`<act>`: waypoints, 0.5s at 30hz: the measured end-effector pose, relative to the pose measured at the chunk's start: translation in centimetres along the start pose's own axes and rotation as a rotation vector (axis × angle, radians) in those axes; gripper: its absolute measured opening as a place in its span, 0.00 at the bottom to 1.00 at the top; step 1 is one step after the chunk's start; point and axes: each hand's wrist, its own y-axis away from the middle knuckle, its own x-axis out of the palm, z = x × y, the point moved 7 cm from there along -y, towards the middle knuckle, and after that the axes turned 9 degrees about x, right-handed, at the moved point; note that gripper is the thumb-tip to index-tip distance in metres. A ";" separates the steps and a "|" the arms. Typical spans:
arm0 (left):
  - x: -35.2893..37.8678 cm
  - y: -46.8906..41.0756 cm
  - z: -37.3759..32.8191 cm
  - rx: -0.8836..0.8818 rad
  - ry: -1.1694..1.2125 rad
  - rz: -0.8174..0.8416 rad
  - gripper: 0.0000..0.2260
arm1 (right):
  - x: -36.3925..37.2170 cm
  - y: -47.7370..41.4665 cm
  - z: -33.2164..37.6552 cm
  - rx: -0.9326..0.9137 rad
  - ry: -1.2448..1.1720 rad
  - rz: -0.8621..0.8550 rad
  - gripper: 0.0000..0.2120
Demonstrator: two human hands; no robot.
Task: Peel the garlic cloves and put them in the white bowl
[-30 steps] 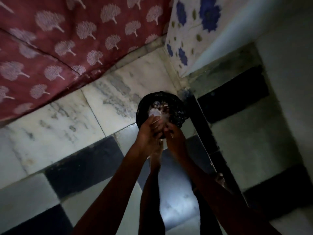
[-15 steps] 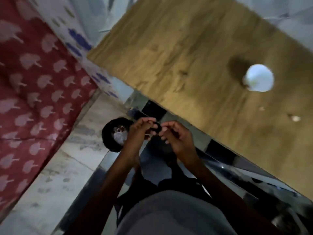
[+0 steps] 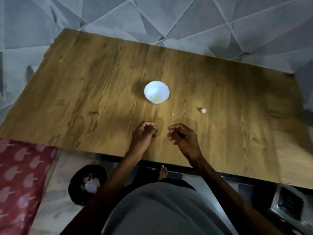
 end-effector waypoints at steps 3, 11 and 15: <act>3.8 -3.4 -0.9 0.173 -0.288 0.060 0.07 | -3.3 -1.9 -0.5 0.036 -0.018 -0.052 0.07; 10.7 -8.8 -0.1 0.553 -0.963 0.330 0.18 | -7.0 -5.6 -1.0 0.043 0.014 -0.135 0.06; 11.4 -9.4 -0.1 0.599 -1.006 0.384 0.15 | -7.2 -6.6 -1.0 0.000 0.044 -0.146 0.06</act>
